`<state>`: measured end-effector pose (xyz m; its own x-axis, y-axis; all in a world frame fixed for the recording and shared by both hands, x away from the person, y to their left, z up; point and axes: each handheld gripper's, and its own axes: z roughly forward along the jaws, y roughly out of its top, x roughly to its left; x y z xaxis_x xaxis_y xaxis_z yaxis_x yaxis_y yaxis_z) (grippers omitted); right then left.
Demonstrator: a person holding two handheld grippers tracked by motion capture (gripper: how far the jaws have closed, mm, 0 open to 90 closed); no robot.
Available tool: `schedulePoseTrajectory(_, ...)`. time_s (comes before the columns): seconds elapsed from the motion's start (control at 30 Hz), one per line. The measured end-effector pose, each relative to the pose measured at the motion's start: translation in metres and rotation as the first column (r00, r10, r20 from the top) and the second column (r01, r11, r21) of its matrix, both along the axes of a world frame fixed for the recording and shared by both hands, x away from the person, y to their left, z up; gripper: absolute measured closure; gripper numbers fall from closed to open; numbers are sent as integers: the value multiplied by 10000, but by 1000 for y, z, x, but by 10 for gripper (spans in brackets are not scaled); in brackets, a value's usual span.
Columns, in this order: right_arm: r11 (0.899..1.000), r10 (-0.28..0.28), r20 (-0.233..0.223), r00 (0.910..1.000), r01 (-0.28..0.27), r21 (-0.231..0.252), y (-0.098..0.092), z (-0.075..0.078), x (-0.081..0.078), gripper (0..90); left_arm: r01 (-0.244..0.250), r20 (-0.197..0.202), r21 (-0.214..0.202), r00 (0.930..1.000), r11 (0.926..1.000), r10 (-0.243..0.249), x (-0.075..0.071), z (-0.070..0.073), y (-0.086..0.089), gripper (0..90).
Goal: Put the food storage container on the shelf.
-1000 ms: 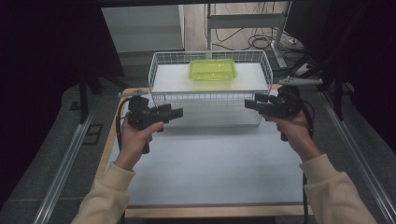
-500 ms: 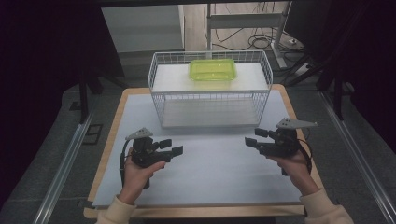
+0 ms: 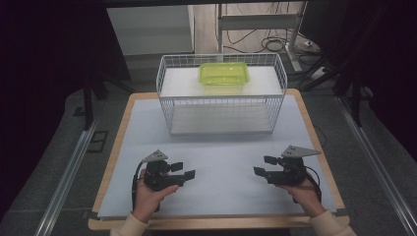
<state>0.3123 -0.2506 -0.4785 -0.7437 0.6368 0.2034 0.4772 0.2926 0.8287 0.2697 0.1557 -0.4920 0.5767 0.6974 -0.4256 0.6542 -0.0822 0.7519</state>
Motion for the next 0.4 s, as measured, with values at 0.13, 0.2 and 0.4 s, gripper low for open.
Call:
schedulePoseTrajectory(0.13, 9999, -21, 148, 9999, 20, 109, -1, 0, -1, 330, 46, -1, 46, 10000, 10000, -46, -1, -1, 0, 314)
schedulePoseTrajectory(0.2, 9999, -104, 164, 9998, 102, 127, -3, -1, -2, 329, 6, -42, 37, 10000, 10000, -6, -1, -2, -1, 314)
schedulePoseTrajectory(0.4, 9996, -286, 435, 9986, 290, -75, -4, -5, -3, 308, 55, -113, 120, 9999, 9999, -54, -1, -6, -1, 313)
